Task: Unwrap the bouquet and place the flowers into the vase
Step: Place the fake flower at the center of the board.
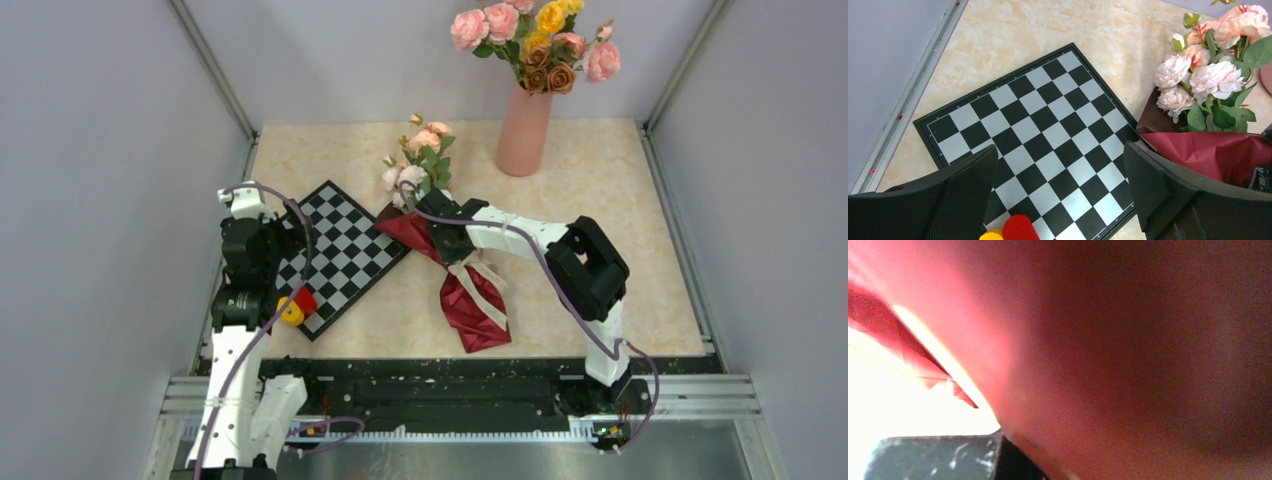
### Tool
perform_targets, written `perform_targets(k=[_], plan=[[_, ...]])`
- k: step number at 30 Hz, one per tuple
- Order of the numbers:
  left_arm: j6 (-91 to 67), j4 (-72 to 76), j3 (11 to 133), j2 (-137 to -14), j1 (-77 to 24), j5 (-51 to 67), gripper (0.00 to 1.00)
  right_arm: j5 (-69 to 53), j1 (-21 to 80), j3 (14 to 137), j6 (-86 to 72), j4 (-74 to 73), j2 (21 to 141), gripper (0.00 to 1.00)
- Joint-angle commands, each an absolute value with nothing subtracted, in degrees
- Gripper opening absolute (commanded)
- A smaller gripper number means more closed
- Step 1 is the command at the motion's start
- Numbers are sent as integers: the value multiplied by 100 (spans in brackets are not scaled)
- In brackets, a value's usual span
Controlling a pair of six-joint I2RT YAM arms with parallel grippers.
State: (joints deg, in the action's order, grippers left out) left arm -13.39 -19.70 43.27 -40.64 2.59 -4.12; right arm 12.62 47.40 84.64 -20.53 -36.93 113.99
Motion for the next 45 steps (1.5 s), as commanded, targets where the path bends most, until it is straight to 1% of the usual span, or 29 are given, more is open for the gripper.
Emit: perform_targets(k=[1, 2, 9, 11, 13, 15, 18, 20, 26, 27, 29, 32, 35, 38, 42, 45], plan=[[-1379, -1692, 4289, -4050, 293, -343, 99, 1525, 4829, 8909, -2193, -3582, 11659, 0], [-1380, -1688, 4290, -4050, 292, -343, 99, 1544, 4843, 8975, -2199, -3629, 11707, 0], [-1371, -1696, 4284, -4060, 299, -343, 99, 1597, 4879, 9160, -2179, -3737, 11579, 52], [-1371, -1688, 4281, -4062, 299, -336, 99, 1611, 4881, 9198, -2149, -3783, 11476, 61], [-1371, -1696, 4281, -4081, 299, -326, 99, 1598, 4887, 9215, -2081, -3818, 11327, 67], [-1371, -1694, 4280, -4094, 298, -325, 99, 1566, 4887, 9240, -2012, -3851, 11180, 71], [-1362, -1703, 4288, -4111, 299, -347, 99, 1541, 4887, 9316, -1920, -3949, 10969, 81], [-1362, -1705, 4286, -4111, 296, -351, 99, 1535, 4887, 9365, -1858, -4046, 10838, 83], [-1314, -1652, 4272, -4113, 294, -189, 99, 1417, 4913, 9304, -1712, -4253, 10276, 84], [-1242, -1600, 4274, -4131, 295, -59, 99, 1401, 4925, 9254, -1693, -4270, 10136, 84], [-1071, -1461, 4304, -4171, 293, 647, 99, 1382, 4950, 9109, -1684, -4339, 9853, 84], [-904, -1315, 4419, -4303, 294, 1013, 99, 1319, 4954, 8781, -1705, -4413, 9310, 84], [-960, -1711, 5017, -4614, 295, 1062, 99, 824, 4952, 8099, -1790, -3978, 8528, 83], [-1176, -1605, 5374, -4928, 297, 1395, 99, 387, 4935, 7255, -2213, -3159, 7778, 83], [-1191, -1265, 5498, -5305, 298, 1616, 99, 425, 4935, 6186, -3130, -2434, 7367, 80], [-902, -1053, 5338, -5465, 284, 1766, 99, 629, 4927, 5444, -3363, -1840, 7031, 79]])
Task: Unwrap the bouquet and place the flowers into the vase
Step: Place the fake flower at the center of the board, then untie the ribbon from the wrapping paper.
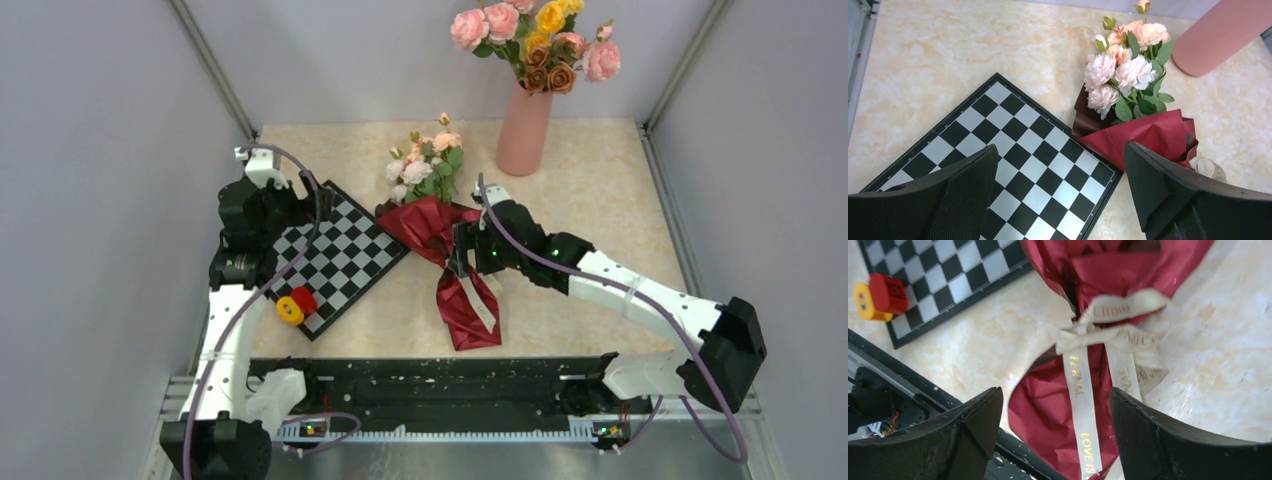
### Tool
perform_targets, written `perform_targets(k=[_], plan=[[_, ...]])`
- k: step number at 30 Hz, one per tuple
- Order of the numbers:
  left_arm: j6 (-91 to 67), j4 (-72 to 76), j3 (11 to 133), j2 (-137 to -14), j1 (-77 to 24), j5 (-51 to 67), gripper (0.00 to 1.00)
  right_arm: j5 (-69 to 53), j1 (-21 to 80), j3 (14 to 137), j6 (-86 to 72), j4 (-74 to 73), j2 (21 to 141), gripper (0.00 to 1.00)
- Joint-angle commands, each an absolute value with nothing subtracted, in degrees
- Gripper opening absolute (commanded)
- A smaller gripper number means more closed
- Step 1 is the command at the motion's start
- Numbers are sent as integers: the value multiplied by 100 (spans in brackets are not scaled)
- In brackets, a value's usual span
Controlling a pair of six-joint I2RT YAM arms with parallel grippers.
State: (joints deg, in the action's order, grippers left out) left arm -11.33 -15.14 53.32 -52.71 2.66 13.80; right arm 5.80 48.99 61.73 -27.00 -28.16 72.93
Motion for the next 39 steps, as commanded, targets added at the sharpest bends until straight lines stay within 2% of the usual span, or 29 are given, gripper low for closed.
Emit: perform_targets(k=[1, 4, 8, 11, 15, 24, 33, 36, 39], plan=[[-815, -998, 5267, -5487, 294, 1803, 99, 693, 4913, 5283, -3373, -1715, 6949, 78], [-689, -1156, 5245, -5497, 290, 1786, 99, 602, 4646, 5080, -3330, -1598, 6878, 75], [-627, -1184, 5133, -5349, 290, 1577, 99, -125, 4137, 5068, -3242, -1280, 7055, 71], [-593, -1227, 5056, -5277, 286, 1582, 99, -462, 3918, 5167, -3189, -1028, 7251, 72], [-612, -1231, 5022, -5279, 288, 1606, 99, -487, 3758, 5411, -3151, -1018, 7643, 73], [-677, -1221, 5001, -5370, 288, 1621, 99, -527, 3683, 5622, -3235, -1025, 8235, 70], [-715, -1187, 4968, -5442, 289, 1621, 99, -853, 3682, 5635, -3230, -829, 8379, 59], [-719, -1198, 4972, -5480, 287, 1599, 99, -972, 3678, 5673, -3241, -770, 8426, 47], [-719, -1199, 4983, -5464, 290, 1600, 99, -1056, 3732, 5706, -3268, -695, 8421, 40]])
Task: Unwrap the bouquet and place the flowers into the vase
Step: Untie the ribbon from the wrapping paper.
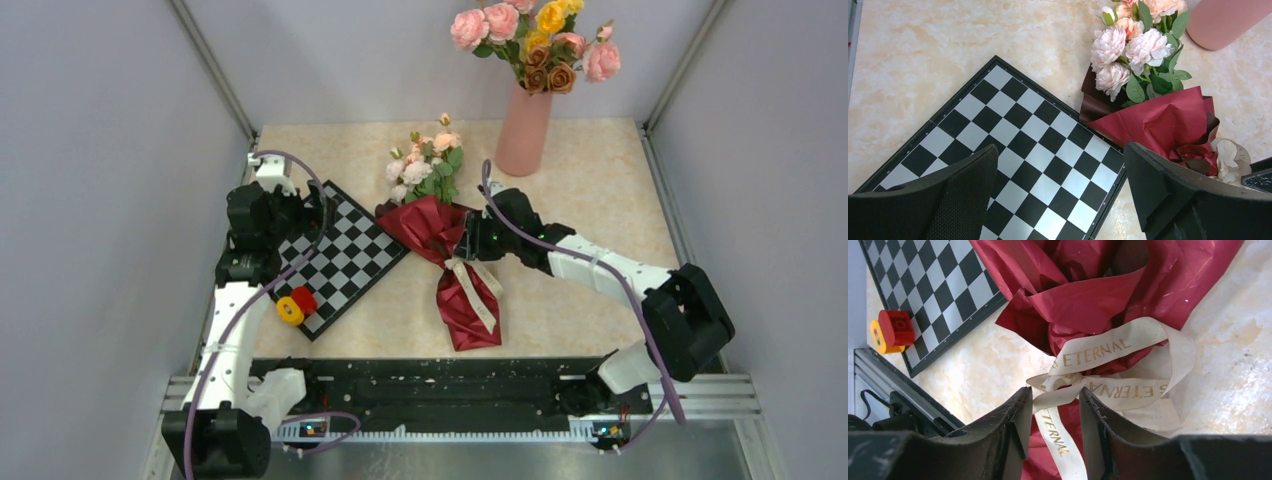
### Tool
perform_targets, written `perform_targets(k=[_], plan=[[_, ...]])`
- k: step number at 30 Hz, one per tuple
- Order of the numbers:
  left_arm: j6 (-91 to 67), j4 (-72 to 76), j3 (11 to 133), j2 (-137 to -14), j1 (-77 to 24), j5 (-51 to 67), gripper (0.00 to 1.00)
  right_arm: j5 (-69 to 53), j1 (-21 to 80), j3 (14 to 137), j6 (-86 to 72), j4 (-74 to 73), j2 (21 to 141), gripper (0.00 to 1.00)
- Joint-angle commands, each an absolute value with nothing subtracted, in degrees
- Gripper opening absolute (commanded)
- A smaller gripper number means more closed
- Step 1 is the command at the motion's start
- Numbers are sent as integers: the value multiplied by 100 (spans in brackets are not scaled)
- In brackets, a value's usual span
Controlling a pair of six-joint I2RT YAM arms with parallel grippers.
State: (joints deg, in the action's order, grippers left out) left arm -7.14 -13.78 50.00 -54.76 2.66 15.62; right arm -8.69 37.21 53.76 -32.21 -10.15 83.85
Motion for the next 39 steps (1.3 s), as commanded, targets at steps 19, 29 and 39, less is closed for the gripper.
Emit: perform_targets(k=[19, 29, 39], plan=[[-809, -1143, 4939, -5423, 282, 1582, 99, -27, 5171, 6347, -3058, -903, 9338, 4], [-801, -1107, 4904, -5481, 280, 1617, 99, 59, 5369, 6790, -2766, -1307, 9148, 31], [-758, -1125, 4925, -5528, 281, 1578, 99, 117, 4686, 7013, -2651, -1898, 8453, 61]])
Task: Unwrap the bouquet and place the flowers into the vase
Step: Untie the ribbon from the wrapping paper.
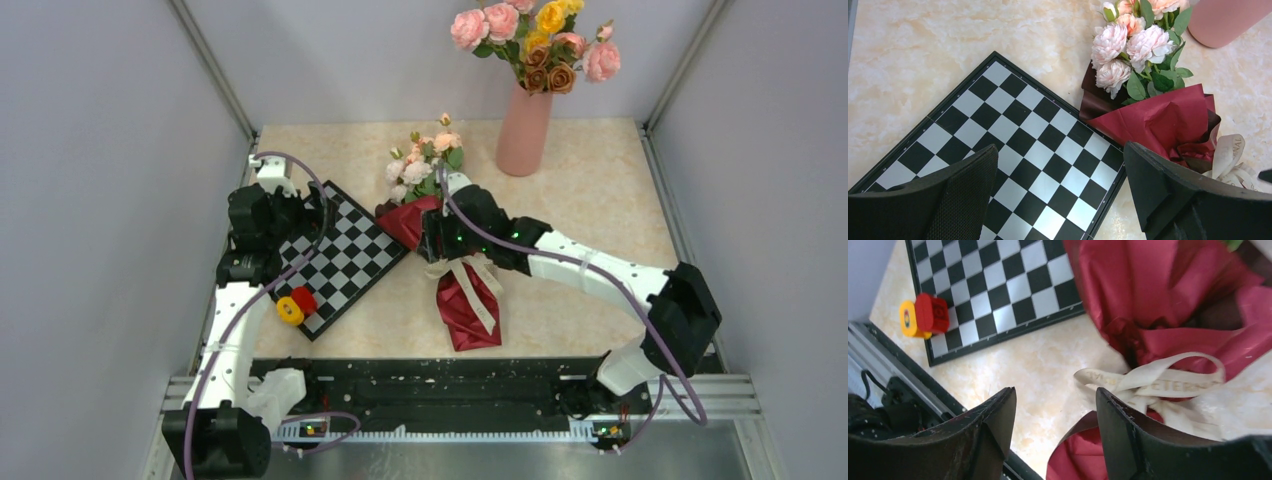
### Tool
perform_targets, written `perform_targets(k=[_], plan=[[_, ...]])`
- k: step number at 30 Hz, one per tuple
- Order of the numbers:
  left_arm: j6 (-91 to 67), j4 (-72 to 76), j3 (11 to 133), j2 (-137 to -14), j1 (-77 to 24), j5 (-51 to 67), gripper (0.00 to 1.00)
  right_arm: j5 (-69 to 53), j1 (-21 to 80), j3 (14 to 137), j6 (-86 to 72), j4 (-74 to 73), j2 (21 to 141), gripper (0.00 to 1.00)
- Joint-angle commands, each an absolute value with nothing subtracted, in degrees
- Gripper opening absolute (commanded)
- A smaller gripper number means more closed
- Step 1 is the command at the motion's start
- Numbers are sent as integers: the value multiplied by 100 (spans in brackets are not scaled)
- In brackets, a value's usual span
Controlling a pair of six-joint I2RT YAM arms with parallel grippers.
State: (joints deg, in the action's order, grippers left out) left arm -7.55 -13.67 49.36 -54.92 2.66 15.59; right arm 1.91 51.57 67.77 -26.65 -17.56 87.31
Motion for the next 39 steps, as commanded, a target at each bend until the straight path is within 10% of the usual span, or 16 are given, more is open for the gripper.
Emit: perform_targets(k=[1, 28, 39], plan=[[-756, -1125, 4928, -5528, 276, 1580, 99, 34, 4550, 6954, -2713, -1857, 8473, 61], [-835, -1107, 4913, -5424, 275, 1705, 99, -57, 4158, 6806, -2964, -1533, 9382, 40], [-848, -1100, 4905, -5392, 275, 1705, 99, -254, 4290, 6677, -2876, -1240, 9295, 3]])
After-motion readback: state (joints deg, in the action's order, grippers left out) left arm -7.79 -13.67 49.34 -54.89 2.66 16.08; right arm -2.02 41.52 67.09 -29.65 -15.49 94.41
